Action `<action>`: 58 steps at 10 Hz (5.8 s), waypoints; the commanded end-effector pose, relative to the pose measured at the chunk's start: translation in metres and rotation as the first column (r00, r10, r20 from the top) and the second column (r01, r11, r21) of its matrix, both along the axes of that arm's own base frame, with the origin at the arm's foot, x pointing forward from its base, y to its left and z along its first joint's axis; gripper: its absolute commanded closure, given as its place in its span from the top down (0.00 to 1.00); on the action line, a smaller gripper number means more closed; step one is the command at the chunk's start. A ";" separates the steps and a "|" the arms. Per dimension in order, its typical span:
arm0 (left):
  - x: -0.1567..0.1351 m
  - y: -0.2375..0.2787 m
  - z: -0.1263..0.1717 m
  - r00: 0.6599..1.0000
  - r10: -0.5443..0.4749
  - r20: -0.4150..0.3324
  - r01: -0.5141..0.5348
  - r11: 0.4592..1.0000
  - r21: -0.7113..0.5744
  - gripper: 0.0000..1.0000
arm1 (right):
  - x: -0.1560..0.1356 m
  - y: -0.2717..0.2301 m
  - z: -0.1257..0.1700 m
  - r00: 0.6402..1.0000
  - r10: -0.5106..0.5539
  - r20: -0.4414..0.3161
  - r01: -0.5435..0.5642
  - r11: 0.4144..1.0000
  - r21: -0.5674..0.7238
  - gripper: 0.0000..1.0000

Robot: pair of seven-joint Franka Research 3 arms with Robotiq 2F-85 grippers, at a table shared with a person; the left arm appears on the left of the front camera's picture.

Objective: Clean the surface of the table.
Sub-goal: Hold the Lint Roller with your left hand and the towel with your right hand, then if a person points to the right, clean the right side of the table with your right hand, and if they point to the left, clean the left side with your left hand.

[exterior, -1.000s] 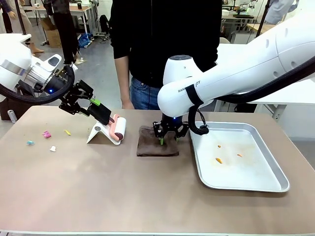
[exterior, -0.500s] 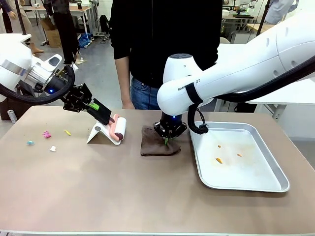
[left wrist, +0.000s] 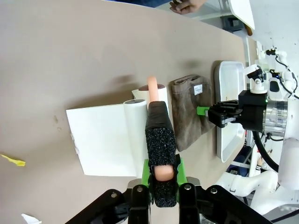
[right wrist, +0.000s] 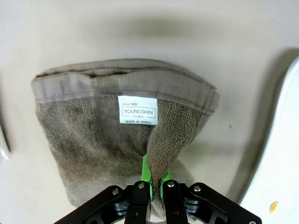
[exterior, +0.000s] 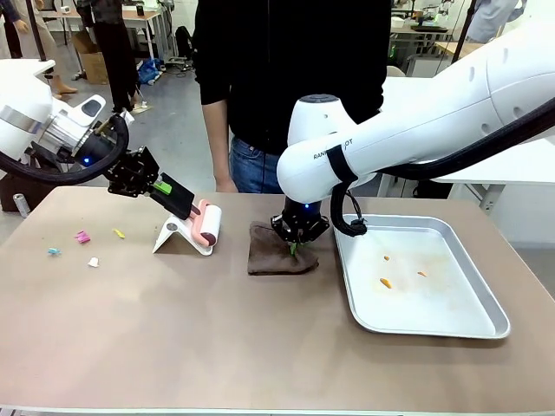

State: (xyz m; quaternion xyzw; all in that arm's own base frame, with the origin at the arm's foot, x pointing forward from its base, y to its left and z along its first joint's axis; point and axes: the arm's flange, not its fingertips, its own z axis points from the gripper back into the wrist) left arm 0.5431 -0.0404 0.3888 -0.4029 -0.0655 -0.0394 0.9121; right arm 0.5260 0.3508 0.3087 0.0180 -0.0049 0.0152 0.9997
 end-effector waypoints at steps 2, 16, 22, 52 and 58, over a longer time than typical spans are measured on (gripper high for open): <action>-0.017 0.006 0.007 0.999 -0.012 0.046 0.016 0.997 -0.081 0.00 | 0.002 -0.011 -0.007 1.000 0.023 -0.021 -0.021 0.998 0.064 0.00; -0.097 0.132 0.063 0.995 -0.097 0.000 0.080 0.829 -0.554 0.00 | -0.112 -0.226 0.072 0.956 0.212 0.201 -0.230 0.123 0.965 0.00; -0.138 0.247 0.018 0.991 -0.044 -0.123 -0.038 0.804 -0.594 0.00 | -0.197 -0.389 0.101 0.953 -0.280 0.113 -0.109 0.029 0.994 0.00; -0.148 0.307 -0.011 0.997 -0.012 0.071 0.046 0.856 -0.515 0.00 | -0.192 -0.490 0.051 0.865 -0.497 -0.066 0.058 -0.031 0.998 0.00; -0.148 0.307 -0.011 0.997 -0.012 0.071 0.046 0.856 -0.515 0.00 | -0.189 -0.478 0.049 0.822 -0.568 -0.026 0.089 0.084 0.993 0.07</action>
